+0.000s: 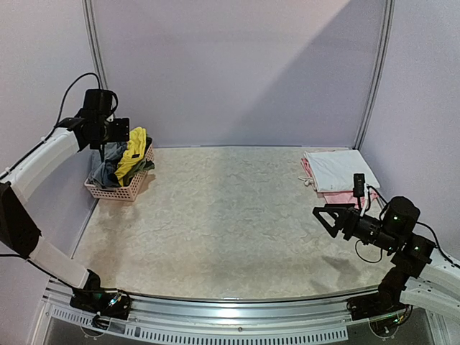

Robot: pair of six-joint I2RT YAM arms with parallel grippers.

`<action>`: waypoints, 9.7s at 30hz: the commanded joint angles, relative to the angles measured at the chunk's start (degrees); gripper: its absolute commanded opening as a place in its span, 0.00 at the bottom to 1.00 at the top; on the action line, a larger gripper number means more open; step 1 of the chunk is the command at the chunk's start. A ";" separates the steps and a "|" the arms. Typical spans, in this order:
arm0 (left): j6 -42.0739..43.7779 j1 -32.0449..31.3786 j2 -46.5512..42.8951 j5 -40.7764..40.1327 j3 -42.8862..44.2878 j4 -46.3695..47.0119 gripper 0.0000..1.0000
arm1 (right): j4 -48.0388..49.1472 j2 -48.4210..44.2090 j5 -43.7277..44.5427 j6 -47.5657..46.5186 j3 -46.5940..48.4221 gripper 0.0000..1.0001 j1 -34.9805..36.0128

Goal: Fold and stack the mixed laundry pile
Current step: Pick up the crumpled shirt from the bin, then place the crumpled shirt at the center of the board, then pick up the crumpled shirt from the center of the board, then place the crumpled shirt at the center of the board.

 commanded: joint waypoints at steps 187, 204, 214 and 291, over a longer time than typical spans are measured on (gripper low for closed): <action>-29.69 3.73 5.92 27.80 -52.09 55.78 0.00 | -3.44 41.61 2.83 -1.67 18.08 0.99 14.23; -22.35 -29.84 -30.07 -2.15 -30.68 10.55 0.00 | -3.71 53.10 6.77 -5.41 29.66 0.98 29.15; -16.19 -40.26 -11.59 -10.16 -1.06 -2.53 0.00 | 3.24 57.26 19.86 -11.15 34.35 0.99 36.37; -21.59 -35.83 -13.70 -1.62 -24.62 -19.25 0.90 | -26.41 45.30 8.55 -7.36 34.41 0.65 9.73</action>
